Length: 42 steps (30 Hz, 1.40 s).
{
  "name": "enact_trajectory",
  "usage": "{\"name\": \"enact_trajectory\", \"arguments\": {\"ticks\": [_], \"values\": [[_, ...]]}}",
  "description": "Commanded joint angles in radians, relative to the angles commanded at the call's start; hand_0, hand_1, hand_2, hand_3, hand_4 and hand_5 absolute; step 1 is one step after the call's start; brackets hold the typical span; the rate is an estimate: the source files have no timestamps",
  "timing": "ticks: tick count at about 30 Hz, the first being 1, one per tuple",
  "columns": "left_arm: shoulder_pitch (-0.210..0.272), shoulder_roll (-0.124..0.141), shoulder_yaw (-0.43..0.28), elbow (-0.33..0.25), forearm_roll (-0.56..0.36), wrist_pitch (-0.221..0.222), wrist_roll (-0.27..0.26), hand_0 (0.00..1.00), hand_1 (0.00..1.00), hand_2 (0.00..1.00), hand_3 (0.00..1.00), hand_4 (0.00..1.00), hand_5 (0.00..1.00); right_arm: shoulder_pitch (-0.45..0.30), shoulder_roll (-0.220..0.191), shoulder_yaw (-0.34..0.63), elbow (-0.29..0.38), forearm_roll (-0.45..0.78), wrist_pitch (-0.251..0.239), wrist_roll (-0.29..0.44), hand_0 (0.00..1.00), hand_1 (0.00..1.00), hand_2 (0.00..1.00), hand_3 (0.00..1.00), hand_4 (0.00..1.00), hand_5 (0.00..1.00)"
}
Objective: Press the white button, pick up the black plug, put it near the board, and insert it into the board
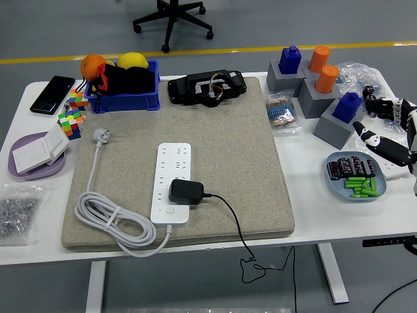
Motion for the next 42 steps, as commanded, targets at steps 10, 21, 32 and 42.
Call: {"name": "enact_trajectory", "arguments": {"ticks": [10, 21, 32, 42], "values": [[-0.007, 0.000, 0.008, 0.000, -0.013, 0.003, -0.006, 0.650, 0.643, 0.642, 0.686, 0.580, 0.028, -0.013, 0.017, -0.002, -0.004, 0.002, 0.003, -0.007, 0.668, 0.624, 0.574, 0.593, 0.849, 0.177], [0.010, 0.003, -0.079, 0.000, 0.053, 0.004, 0.010, 0.651, 0.643, 0.642, 0.685, 0.582, 0.030, 0.011, 0.031, -0.024, -0.021, 0.004, 0.011, -0.015, 0.665, 0.622, 0.573, 0.592, 0.833, 0.163], [0.004, 0.016, -0.078, 0.000, 0.042, 0.009, 0.007, 0.651, 0.644, 0.642, 0.685, 0.582, 0.031, 0.020, 0.040, -0.030, -0.022, 0.001, 0.014, -0.013, 0.664, 0.623, 0.572, 0.592, 0.829, 0.163], [-0.009, 0.011, -0.038, 0.000, 0.017, 0.005, 0.003, 0.652, 0.644, 0.642, 0.684, 0.582, 0.029, 0.029, 0.038, -0.034, -0.025, 0.002, 0.016, -0.012, 0.666, 0.622, 0.573, 0.592, 0.824, 0.161]]}}
